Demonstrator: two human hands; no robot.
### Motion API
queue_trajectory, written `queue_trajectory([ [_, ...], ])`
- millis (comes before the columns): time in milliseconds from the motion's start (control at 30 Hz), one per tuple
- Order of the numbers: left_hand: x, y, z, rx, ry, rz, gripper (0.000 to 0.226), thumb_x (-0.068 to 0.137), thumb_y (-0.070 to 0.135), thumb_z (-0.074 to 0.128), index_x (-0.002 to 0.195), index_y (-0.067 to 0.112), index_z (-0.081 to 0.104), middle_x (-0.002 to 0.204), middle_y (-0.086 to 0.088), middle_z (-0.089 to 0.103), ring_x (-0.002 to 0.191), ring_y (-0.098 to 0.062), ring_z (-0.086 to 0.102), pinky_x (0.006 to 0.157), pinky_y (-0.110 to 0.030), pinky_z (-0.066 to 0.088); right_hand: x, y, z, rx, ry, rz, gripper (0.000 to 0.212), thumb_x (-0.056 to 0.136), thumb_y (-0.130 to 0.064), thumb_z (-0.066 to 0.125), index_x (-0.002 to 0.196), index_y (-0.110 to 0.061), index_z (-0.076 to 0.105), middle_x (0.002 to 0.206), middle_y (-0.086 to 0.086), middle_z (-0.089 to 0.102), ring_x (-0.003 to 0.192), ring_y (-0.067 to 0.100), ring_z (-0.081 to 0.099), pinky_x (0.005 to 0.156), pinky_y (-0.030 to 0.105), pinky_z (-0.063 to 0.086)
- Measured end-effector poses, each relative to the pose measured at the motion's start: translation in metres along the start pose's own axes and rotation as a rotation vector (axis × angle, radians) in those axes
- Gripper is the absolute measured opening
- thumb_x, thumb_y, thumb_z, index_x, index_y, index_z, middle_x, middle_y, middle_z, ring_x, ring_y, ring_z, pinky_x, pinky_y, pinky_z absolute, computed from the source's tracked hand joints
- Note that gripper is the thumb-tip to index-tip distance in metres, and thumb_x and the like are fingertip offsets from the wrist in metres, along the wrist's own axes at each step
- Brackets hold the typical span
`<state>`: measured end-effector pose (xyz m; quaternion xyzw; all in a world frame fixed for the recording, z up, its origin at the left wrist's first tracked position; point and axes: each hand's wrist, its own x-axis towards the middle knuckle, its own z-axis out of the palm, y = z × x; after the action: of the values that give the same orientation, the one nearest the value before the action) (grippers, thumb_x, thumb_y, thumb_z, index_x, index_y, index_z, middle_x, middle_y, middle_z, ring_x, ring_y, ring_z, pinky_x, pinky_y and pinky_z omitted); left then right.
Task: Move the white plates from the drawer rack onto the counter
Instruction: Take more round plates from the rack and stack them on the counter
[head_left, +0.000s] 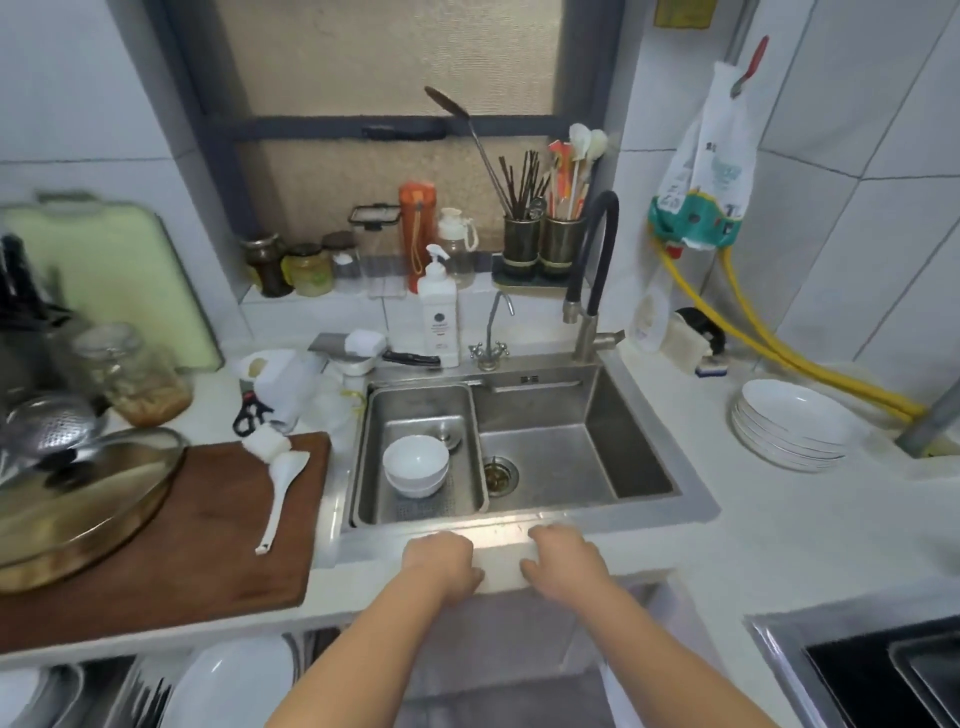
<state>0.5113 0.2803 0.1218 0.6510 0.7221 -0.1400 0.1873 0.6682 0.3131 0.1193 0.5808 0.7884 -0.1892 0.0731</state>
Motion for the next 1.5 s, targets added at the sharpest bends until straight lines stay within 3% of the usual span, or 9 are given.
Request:
queue_trajectory([
  [367,-0.071,-0.036,0.040,-0.126,0.005,-0.203,0.042,0.091,0.042,0.043,0.118,0.014,0.062,0.126,-0.009,0.062,0.117,-0.030,0.057,0.094,-0.037,0.046,-0.021,-0.057,0.022,-0.068,-0.071,-0.238,0.045,0.090,-0.032,0.044,0.132,-0.014,0.045,0.134,0.010,0.049,0.126,0.029,0.044,0.101,0.040,0.039],
  [733,-0.133,-0.130,0.073,-0.296,0.015,-0.366,0.039,0.093,0.039,0.046,0.112,0.010,0.063,0.120,-0.012,0.065,0.113,-0.031,0.059,0.090,-0.035,0.048,-0.046,-0.145,0.062,-0.110,-0.123,-0.410,0.040,0.088,-0.029,0.044,0.124,-0.014,0.048,0.126,0.011,0.055,0.117,0.032,0.051,0.095,0.040,0.043],
  [933,-0.169,-0.206,0.101,-0.310,-0.033,-0.414,0.043,0.094,0.040,0.042,0.121,0.013,0.060,0.128,-0.005,0.061,0.119,-0.026,0.056,0.092,-0.033,0.044,-0.058,-0.210,0.095,-0.083,-0.177,-0.407,0.037,0.087,-0.033,0.046,0.118,-0.016,0.052,0.124,0.010,0.057,0.114,0.030,0.054,0.089,0.039,0.047],
  [1200,-0.200,-0.297,0.140,-0.460,-0.111,-0.430,0.043,0.086,0.041,0.047,0.111,0.012,0.065,0.117,-0.009,0.065,0.109,-0.027,0.060,0.088,-0.036,0.048,-0.079,-0.289,0.154,-0.009,-0.288,-0.335,0.033,0.088,-0.033,0.045,0.116,-0.016,0.053,0.119,0.009,0.059,0.110,0.029,0.055,0.089,0.039,0.046],
  [1500,-0.204,-0.337,0.173,-0.520,-0.158,-0.413,0.041,0.087,0.040,0.045,0.115,0.017,0.064,0.117,-0.003,0.067,0.108,-0.023,0.062,0.090,-0.036,0.050,-0.084,-0.333,0.198,0.054,-0.383,-0.246,0.035,0.086,-0.031,0.046,0.116,-0.015,0.053,0.121,0.009,0.060,0.109,0.028,0.057,0.092,0.040,0.050],
])
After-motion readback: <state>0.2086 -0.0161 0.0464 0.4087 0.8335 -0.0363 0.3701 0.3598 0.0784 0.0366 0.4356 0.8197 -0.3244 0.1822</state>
